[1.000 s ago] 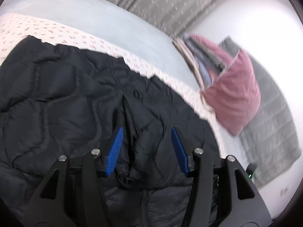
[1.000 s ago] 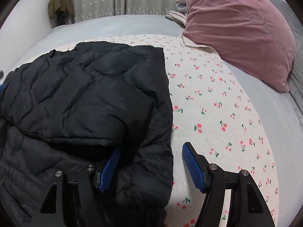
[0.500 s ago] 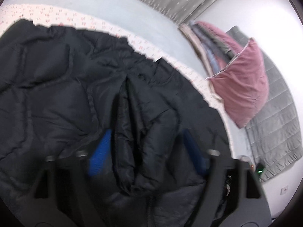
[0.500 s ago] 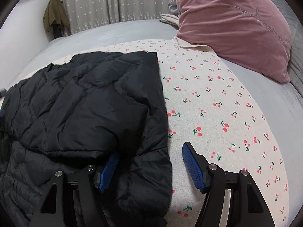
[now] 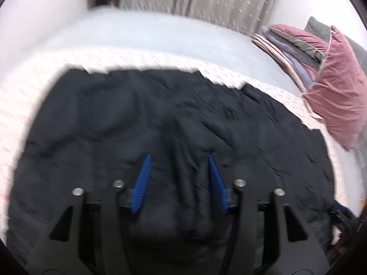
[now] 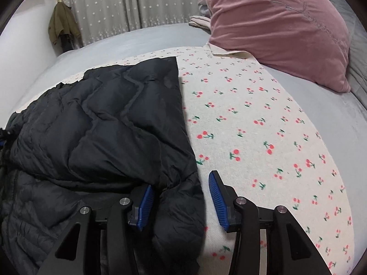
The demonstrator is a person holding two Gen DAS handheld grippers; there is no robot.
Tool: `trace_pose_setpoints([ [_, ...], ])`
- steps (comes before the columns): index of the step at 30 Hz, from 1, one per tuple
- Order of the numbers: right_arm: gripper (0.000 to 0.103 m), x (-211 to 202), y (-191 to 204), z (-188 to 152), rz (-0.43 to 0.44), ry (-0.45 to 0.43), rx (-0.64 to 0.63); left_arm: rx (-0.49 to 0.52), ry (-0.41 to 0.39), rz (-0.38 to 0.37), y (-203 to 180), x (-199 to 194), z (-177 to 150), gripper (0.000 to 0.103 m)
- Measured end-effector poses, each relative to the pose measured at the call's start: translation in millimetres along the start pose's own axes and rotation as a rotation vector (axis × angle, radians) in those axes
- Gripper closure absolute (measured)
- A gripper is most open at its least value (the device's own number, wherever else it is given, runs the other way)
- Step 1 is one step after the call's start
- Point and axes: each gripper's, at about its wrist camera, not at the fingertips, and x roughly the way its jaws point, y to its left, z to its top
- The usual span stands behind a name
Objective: Fold large clothes
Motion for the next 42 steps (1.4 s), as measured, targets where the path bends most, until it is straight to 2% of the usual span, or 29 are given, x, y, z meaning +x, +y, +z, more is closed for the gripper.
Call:
trace_pose_setpoints([
  [2, 0.055, -1, 0, -1, -0.007, 0.012, 0.003, 0.009, -0.043, 0.037, 7, -9, 5, 0.048],
  [4, 0.052, -5, 3, -2, -0.023, 0.019, -0.019, 0.010, -0.072, 0.029, 11, -22, 9, 0.047],
  [6, 0.052, -9, 8, -2, -0.040, 0.029, -0.051, 0.006, -0.073, -0.014, 17, -28, 13, 0.032],
  [7, 0.052, -12, 10, -2, -0.052, 0.033, -0.068, 0.004, -0.068, -0.035, 16, -29, 13, 0.027],
  [8, 0.051, -16, 12, -3, -0.063, 0.035, -0.081, 0.002, -0.057, -0.066, 15, -32, 11, 0.022],
  [13, 0.039, -39, 19, -7, -0.061, 0.034, -0.101, 0.011, 0.054, -0.178, 10, -39, -5, 0.020],
  [17, 0.032, -62, 20, -13, -0.028, 0.015, -0.101, -0.020, 0.083, -0.211, 21, -63, -25, 0.013],
  [19, 0.028, -75, 19, -19, 0.020, 0.003, -0.086, -0.035, 0.089, -0.226, 31, -78, -34, 0.011],
  [22, 0.027, -90, 17, -27, 0.047, -0.004, -0.076, -0.031, 0.083, -0.220, 44, -102, -48, 0.010],
  [28, 0.025, -125, 17, -50, 0.024, -0.066, -0.112, -0.031, 0.059, -0.203, 70, -139, -79, 0.009],
  [31, 0.024, -137, 22, -61, 0.019, -0.080, -0.136, -0.033, 0.062, -0.203, 83, -152, -95, 0.009],
  [37, 0.024, -151, 34, -71, 0.074, -0.070, -0.142, -0.032, 0.077, -0.177, 109, -169, -122, 0.009],
  [42, 0.023, -168, 39, -82, 0.087, -0.065, -0.146, -0.038, 0.090, -0.149, 138, -179, -142, 0.009],
])
